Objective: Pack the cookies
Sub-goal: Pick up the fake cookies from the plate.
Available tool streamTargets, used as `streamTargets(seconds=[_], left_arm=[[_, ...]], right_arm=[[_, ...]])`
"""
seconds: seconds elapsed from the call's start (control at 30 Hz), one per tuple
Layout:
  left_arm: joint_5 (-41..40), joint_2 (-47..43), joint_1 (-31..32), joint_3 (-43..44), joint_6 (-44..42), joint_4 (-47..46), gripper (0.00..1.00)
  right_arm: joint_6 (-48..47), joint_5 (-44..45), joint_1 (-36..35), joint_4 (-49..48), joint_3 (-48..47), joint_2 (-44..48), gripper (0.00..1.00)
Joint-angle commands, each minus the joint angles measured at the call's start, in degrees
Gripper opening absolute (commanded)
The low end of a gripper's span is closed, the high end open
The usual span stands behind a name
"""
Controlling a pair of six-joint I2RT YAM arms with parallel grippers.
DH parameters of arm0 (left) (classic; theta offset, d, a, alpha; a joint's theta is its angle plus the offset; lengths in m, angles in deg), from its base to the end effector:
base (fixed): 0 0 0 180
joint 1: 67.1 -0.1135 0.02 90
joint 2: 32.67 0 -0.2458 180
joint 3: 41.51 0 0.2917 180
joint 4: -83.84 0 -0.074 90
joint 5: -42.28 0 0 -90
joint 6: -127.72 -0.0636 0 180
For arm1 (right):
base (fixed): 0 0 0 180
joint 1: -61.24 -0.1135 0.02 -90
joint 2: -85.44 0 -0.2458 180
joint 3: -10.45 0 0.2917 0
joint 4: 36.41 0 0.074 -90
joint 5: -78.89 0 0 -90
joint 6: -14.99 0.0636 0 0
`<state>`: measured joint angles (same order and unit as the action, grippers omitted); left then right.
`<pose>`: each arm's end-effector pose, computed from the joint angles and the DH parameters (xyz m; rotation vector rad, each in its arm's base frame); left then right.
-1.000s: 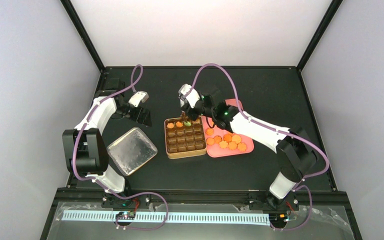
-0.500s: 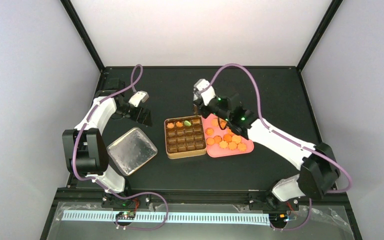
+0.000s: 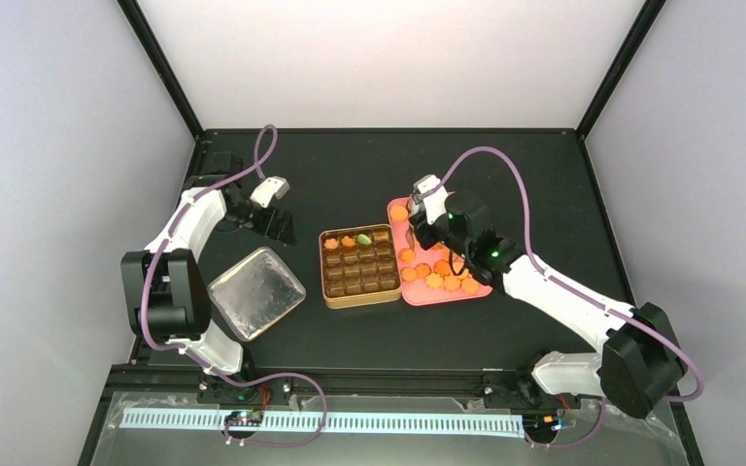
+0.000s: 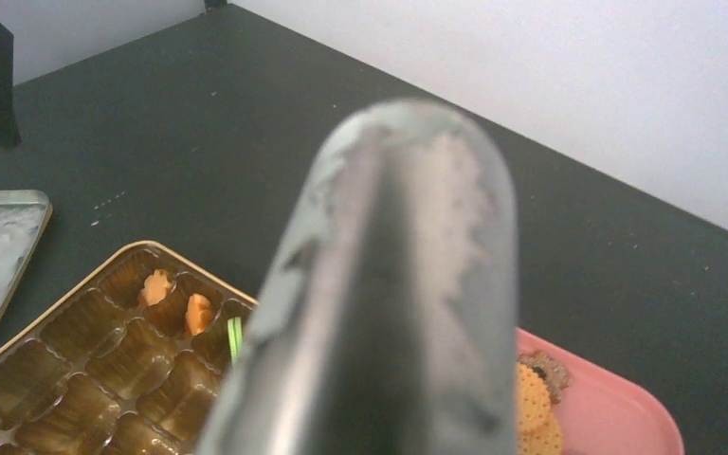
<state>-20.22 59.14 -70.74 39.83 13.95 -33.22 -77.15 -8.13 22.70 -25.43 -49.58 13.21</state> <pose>0.3530 -0.0070 0.1812 0.5664 2.6403 -0.5483 0.2809 0.2195 0.2318 -0.6605 1.8800 0.3612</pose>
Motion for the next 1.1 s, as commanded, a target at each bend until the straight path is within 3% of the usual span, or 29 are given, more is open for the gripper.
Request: streamTargets(seconds=[0.0,0.53,1.07], left_arm=[[1.4,-2.5,-0.3,0.6,-0.3,0.6,0.98],[1.4,-2.5,-0.3,1.5,-0.2,1.6,0.98],[1.5,-2.1,-0.2,2.9,-0.3,2.5,0.98]], right_arm=[[2.8,-1.5,0.1,-2.9,0.8,-0.3,0.29],[3.1,-2.5,0.1,-6.6,-0.2,-7.6,0.32],[4.1,-1.0,0.1,-9.6,3.7,-8.7,0.33]])
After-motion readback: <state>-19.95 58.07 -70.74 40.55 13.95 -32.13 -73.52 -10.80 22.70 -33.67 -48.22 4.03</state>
